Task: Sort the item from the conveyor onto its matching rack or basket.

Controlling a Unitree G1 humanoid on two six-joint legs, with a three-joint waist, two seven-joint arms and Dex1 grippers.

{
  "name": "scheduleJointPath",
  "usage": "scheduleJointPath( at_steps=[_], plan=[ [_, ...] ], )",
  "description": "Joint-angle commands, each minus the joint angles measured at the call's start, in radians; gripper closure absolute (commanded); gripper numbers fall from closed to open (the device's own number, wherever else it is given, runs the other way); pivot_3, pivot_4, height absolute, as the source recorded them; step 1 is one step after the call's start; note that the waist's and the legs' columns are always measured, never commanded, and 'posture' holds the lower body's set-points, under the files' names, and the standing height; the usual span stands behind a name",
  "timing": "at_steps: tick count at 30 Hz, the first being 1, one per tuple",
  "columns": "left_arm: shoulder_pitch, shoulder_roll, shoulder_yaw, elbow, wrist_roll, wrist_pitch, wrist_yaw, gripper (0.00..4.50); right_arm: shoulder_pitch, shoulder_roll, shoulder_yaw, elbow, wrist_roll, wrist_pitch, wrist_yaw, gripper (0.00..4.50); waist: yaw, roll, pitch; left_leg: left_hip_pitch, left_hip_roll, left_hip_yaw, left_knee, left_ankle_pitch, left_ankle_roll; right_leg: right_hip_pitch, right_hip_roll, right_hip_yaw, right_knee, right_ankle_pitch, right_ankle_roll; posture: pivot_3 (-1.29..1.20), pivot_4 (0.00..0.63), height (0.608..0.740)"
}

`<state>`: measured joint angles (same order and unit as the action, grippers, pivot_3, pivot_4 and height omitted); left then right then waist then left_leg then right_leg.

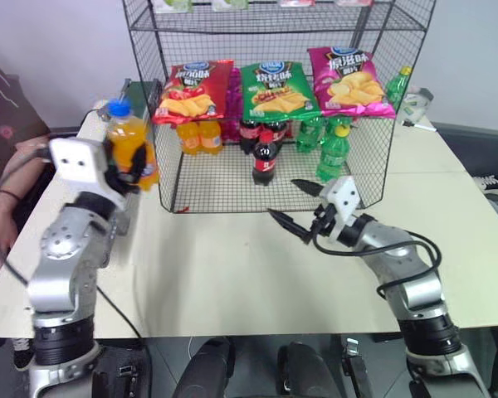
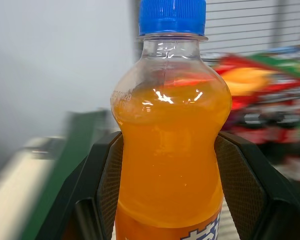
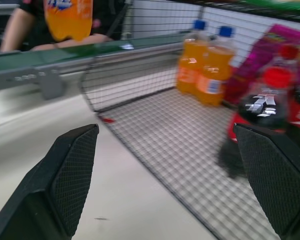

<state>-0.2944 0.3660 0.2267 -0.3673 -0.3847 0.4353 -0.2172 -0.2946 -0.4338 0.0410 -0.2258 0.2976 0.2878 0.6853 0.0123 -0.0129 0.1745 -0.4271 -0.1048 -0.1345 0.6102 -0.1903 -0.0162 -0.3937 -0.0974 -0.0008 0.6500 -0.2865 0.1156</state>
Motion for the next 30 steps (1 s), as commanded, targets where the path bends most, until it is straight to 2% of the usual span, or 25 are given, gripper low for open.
scheduleJointPath(
  at_steps=[1, 9, 17, 24, 30],
  plan=[
    [-0.038, -0.062, -0.102, 0.003, 0.012, -0.050, -0.031, 1.85, -0.006, -0.008, -0.023, -0.034, 0.011, -0.011, -0.001, 0.00, 0.000, 0.000, 0.000, 0.000, 0.000, 0.000, 0.000, 0.000, 0.000, 0.000, 0.000, 0.000, 0.000, 0.000, 0.000, 0.00, 0.150, 0.740],
    [-0.154, -0.195, -0.217, 0.394, 0.155, -0.302, -0.050, 1.85, 0.011, -0.002, -0.024, -0.072, 0.008, 0.003, -0.026, 0.00, 0.000, 0.000, 0.000, 0.000, 0.000, 0.001, 0.000, 0.000, 0.000, -0.001, 0.000, 0.000, 0.000, 0.000, 0.000, 0.00, 0.150, 0.740],
    [-0.377, -0.250, -0.193, 0.910, 0.272, -0.619, 0.018, 1.85, 0.042, -0.008, -0.036, -0.094, 0.004, -0.006, -0.042, 0.00, 0.002, -0.001, 0.000, -0.001, -0.002, 0.001, 0.001, 0.000, 0.000, 0.000, 0.000, -0.001, 0.000, 0.000, 0.001, 0.00, 0.150, 0.740],
    [-0.454, -0.269, -0.155, 1.176, 0.310, -0.854, 0.110, 1.85, 0.052, -0.008, -0.037, -0.102, 0.004, -0.009, -0.050, 0.00, -0.002, -0.001, 0.000, -0.001, -0.002, 0.001, 0.000, 0.000, 0.000, -0.002, 0.000, -0.001, 0.001, 0.000, 0.001, 0.00, 0.150, 0.740],
    [-0.483, -0.265, -0.147, 1.308, 0.337, -0.917, 0.163, 1.85, 0.050, -0.008, -0.035, -0.097, 0.004, -0.011, -0.053, 0.00, 0.000, -0.001, 0.000, -0.001, -0.002, 0.001, 0.001, 0.000, 0.000, -0.001, 0.000, -0.001, 0.002, 0.000, 0.001, 0.00, 0.150, 0.740]
  ],
)
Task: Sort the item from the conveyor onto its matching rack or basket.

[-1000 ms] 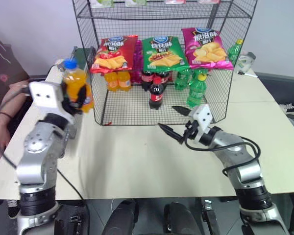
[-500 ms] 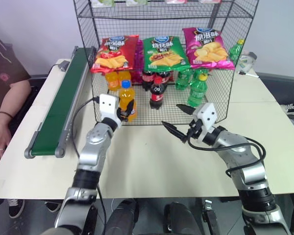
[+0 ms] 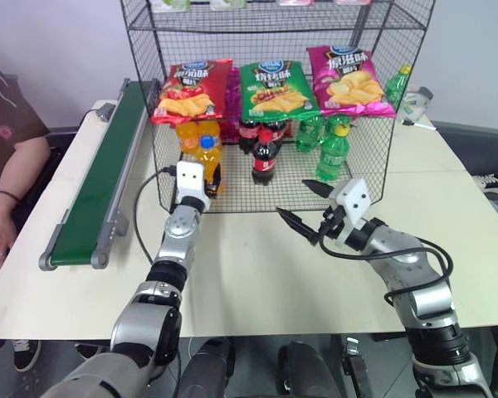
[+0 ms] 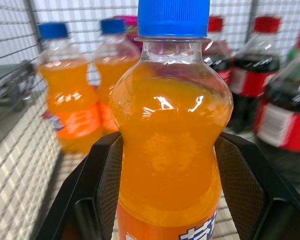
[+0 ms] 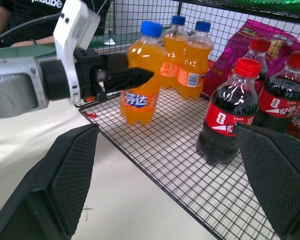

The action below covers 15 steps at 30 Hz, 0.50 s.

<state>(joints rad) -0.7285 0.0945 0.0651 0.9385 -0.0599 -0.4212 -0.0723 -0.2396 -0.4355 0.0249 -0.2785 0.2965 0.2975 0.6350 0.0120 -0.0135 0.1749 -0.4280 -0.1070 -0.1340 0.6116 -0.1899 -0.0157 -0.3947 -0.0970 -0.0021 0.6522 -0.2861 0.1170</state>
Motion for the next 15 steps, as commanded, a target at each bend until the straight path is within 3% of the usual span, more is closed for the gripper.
scheduleJointPath(
  at_steps=[1, 15],
  plan=[
    [-0.051, 0.006, 0.015, 0.014, 0.012, -0.063, 0.015, 1.85, -0.006, -0.006, -0.018, -0.043, 0.005, -0.020, -0.002, 0.00, 0.000, 0.000, 0.000, 0.000, 0.000, 0.000, 0.000, 0.000, 0.000, 0.000, 0.000, 0.000, 0.000, 0.000, 0.000, 0.00, 0.150, 0.740],
    [-0.039, 0.007, 0.038, 0.038, -0.015, -0.038, -0.036, 1.85, -0.012, 0.002, -0.005, -0.050, 0.005, -0.010, -0.006, 0.00, -0.001, 0.000, 0.000, 0.000, 0.000, 0.000, 0.001, 0.000, 0.000, 0.000, 0.000, 0.000, 0.002, 0.000, 0.000, 0.00, 0.150, 0.740]
  ],
)
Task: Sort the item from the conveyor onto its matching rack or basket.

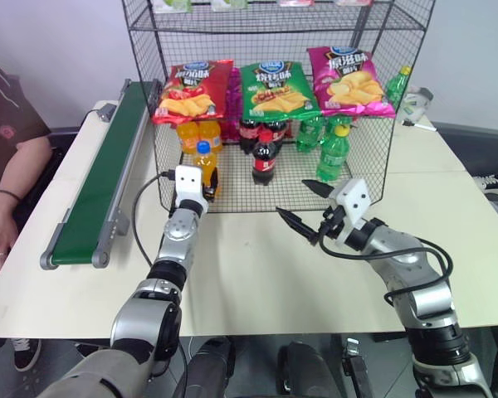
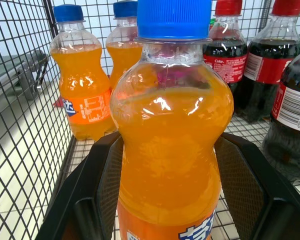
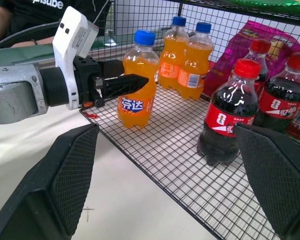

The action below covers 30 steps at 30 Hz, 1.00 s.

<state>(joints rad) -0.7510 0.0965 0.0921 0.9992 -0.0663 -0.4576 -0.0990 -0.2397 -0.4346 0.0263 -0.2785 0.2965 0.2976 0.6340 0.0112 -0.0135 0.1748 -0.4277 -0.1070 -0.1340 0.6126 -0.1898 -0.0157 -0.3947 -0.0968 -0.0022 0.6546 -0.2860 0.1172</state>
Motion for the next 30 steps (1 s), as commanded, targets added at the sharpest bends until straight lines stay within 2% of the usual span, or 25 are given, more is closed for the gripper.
scheduleJointPath(
  at_steps=[1, 9, 11, 12, 13, 14, 22, 28, 30],
  plan=[
    [-0.016, 0.003, 0.014, -0.024, -0.014, 0.005, -0.020, 1.85, -0.012, 0.001, -0.006, -0.051, 0.005, -0.010, -0.006, 0.00, 0.000, 0.000, 0.000, 0.000, 0.000, 0.000, 0.000, 0.000, 0.000, 0.000, 0.000, 0.000, 0.000, 0.000, 0.000, 0.00, 0.150, 0.740],
    [-0.018, 0.002, 0.022, -0.026, -0.011, 0.017, -0.025, 1.85, -0.015, 0.003, -0.002, -0.056, 0.006, -0.004, -0.010, 0.00, 0.000, 0.000, 0.000, 0.000, 0.000, 0.000, 0.000, 0.000, 0.000, 0.000, 0.000, 0.000, 0.000, 0.000, 0.000, 0.00, 0.150, 0.740],
    [-0.015, -0.002, 0.029, -0.034, -0.028, 0.033, -0.047, 1.15, -0.015, 0.003, -0.001, -0.058, 0.006, -0.003, -0.011, 0.00, 0.000, 0.000, 0.000, 0.000, 0.000, 0.000, 0.000, 0.000, 0.000, 0.000, 0.000, 0.000, 0.000, 0.000, 0.000, 0.00, 0.150, 0.740],
    [-0.014, -0.003, 0.033, -0.036, -0.031, 0.036, -0.045, 0.99, -0.015, 0.003, -0.001, -0.059, 0.007, -0.002, -0.012, 0.00, 0.000, 0.000, 0.000, 0.000, 0.000, 0.000, 0.000, 0.000, 0.000, 0.000, 0.000, 0.000, 0.001, 0.000, 0.000, 0.00, 0.150, 0.740],
    [-0.012, -0.001, 0.033, -0.037, -0.022, 0.032, -0.026, 0.39, -0.015, 0.003, 0.000, -0.060, 0.007, -0.001, -0.012, 0.00, 0.000, 0.000, 0.000, 0.000, 0.000, 0.000, 0.000, 0.000, 0.000, 0.000, 0.000, 0.000, 0.001, 0.000, 0.000, 0.00, 0.150, 0.740],
    [-0.012, 0.002, 0.030, -0.037, -0.007, 0.035, -0.004, 0.03, -0.016, 0.003, -0.001, -0.061, 0.008, 0.001, -0.013, 0.00, 0.000, 0.000, 0.000, 0.000, 0.000, 0.000, 0.000, 0.000, 0.000, 0.000, 0.000, 0.000, 0.001, 0.000, 0.000, 0.00, 0.150, 0.740],
    [0.034, -0.002, 0.042, -0.150, -0.069, 0.099, -0.100, 0.03, -0.017, 0.000, -0.002, -0.065, 0.010, 0.008, -0.013, 0.00, -0.002, 0.000, 0.000, 0.000, 0.000, 0.000, 0.000, 0.000, 0.000, 0.000, 0.000, 0.000, 0.001, 0.000, 0.000, 0.00, 0.150, 0.740],
    [0.159, 0.016, 0.034, -0.422, -0.081, 0.166, -0.118, 0.03, -0.006, -0.002, -0.005, -0.080, 0.012, 0.019, -0.013, 0.00, -0.003, 0.000, 0.000, 0.000, 0.000, 0.000, 0.000, 0.000, 0.000, 0.000, 0.000, 0.001, 0.001, 0.000, 0.000, 0.00, 0.150, 0.740],
    [0.226, 0.038, 0.037, -0.565, -0.085, 0.229, -0.119, 0.03, 0.000, -0.003, -0.007, -0.087, 0.014, 0.023, -0.013, 0.00, -0.002, 0.000, 0.000, 0.000, 0.000, 0.000, 0.000, 0.000, 0.000, 0.000, 0.000, 0.001, 0.001, 0.000, 0.000, 0.00, 0.150, 0.740]
  ],
)
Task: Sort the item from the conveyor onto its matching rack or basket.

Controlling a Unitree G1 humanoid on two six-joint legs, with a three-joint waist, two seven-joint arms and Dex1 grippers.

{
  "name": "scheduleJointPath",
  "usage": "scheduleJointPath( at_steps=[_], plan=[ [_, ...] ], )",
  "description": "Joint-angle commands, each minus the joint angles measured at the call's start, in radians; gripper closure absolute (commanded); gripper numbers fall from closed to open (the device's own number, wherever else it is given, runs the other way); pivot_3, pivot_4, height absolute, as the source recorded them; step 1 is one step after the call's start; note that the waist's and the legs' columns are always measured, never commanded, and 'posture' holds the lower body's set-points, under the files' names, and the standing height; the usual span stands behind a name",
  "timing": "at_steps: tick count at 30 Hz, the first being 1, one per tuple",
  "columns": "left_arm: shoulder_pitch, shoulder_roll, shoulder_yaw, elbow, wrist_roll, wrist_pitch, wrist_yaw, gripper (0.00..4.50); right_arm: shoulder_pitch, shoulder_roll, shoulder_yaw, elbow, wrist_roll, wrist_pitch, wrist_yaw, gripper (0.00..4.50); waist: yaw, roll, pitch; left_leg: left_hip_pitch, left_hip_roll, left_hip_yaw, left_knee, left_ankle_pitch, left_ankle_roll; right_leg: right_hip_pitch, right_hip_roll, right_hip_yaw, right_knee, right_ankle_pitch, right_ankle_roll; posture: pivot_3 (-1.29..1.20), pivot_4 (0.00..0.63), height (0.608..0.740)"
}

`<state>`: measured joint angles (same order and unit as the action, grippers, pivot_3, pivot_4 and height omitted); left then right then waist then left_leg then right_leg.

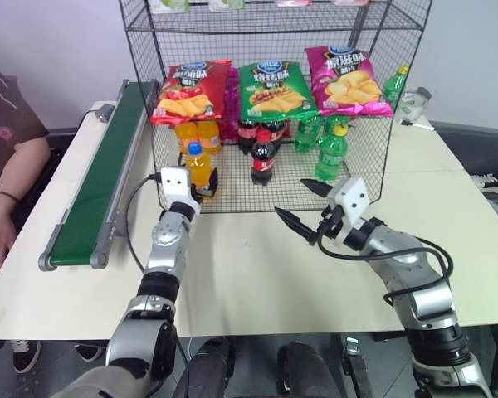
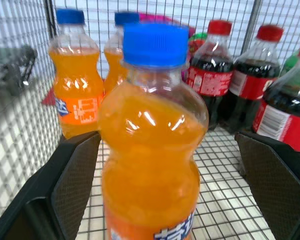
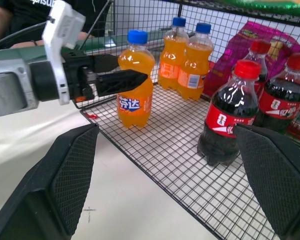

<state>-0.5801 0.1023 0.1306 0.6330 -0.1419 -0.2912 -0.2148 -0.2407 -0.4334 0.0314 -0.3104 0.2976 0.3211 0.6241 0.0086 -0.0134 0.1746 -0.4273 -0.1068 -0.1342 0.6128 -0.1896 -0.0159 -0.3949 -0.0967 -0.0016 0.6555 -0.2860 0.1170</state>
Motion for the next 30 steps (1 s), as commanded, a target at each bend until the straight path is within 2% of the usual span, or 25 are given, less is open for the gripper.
scheduleJointPath(
  at_steps=[1, 5, 8, 10, 15, 17, 21, 30],
  plan=[
    [0.077, 0.038, -0.001, -0.246, -0.011, 0.089, -0.002, 0.03, 0.003, -0.005, -0.013, -0.057, 0.014, 0.001, -0.003, 0.00, -0.001, 0.000, 0.000, 0.000, 0.000, 0.000, 0.000, 0.000, 0.000, 0.000, 0.000, 0.000, 0.000, 0.000, 0.000, 0.00, 0.150, 0.740],
    [0.199, 0.105, -0.001, -0.509, -0.042, 0.235, -0.048, 0.03, 0.014, -0.013, -0.021, -0.064, 0.018, 0.003, 0.002, 0.00, -0.002, 0.000, 0.000, 0.000, 0.000, 0.000, 0.000, 0.000, 0.000, 0.000, 0.000, 0.000, 0.000, 0.000, 0.000, 0.00, 0.150, 0.740],
    [0.255, 0.160, 0.021, -0.638, -0.084, 0.353, -0.075, 0.03, 0.019, -0.022, -0.029, -0.061, 0.022, 0.004, 0.009, 0.00, 0.000, 0.001, 0.000, 0.000, 0.000, 0.000, 0.000, 0.000, 0.000, 0.000, 0.000, 0.001, 0.000, 0.000, 0.000, 0.00, 0.150, 0.740],
    [0.296, 0.230, 0.059, -0.712, -0.142, 0.454, -0.124, 0.03, 0.018, -0.039, -0.045, -0.051, 0.027, 0.006, 0.019, 0.00, 0.002, 0.001, 0.000, 0.000, 0.000, 0.000, 0.000, 0.000, 0.000, 0.000, 0.000, 0.000, 0.000, 0.000, -0.001, 0.00, 0.150, 0.740],
    [0.397, 0.414, 0.154, -0.797, -0.240, 0.604, -0.252, 0.03, 0.025, -0.122, -0.116, -0.016, 0.064, 0.026, 0.078, 0.00, 0.000, 0.002, 0.000, 0.001, 0.001, 0.000, -0.001, 0.000, 0.000, 0.000, -0.001, 0.001, 0.000, 0.000, -0.001, 0.00, 0.150, 0.740],
    [0.428, 0.457, 0.194, -0.786, -0.261, 0.626, -0.277, 0.03, 0.037, -0.165, -0.148, -0.007, 0.088, 0.043, 0.111, 0.00, 0.001, 0.002, 0.000, 0.001, 0.001, 0.000, -0.001, 0.000, 0.000, 0.000, -0.001, 0.001, 0.000, -0.001, -0.001, 0.00, 0.150, 0.740],
    [0.457, 0.471, 0.206, -0.797, -0.278, 0.647, -0.293, 0.03, 0.058, -0.201, -0.165, -0.006, 0.100, 0.047, 0.139, 0.00, 0.005, 0.002, 0.000, 0.001, 0.001, -0.001, -0.001, 0.000, 0.000, 0.000, -0.002, 0.001, -0.002, -0.002, -0.004, 0.00, 0.150, 0.740],
    [0.458, 0.461, 0.175, -0.815, -0.271, 0.658, -0.312, 0.03, 0.068, -0.198, -0.167, -0.013, 0.098, 0.051, 0.136, 0.00, 0.003, 0.002, 0.000, 0.001, 0.002, -0.001, -0.002, 0.000, 0.000, 0.001, -0.002, 0.002, -0.003, -0.002, -0.004, 0.00, 0.150, 0.740]
  ],
)
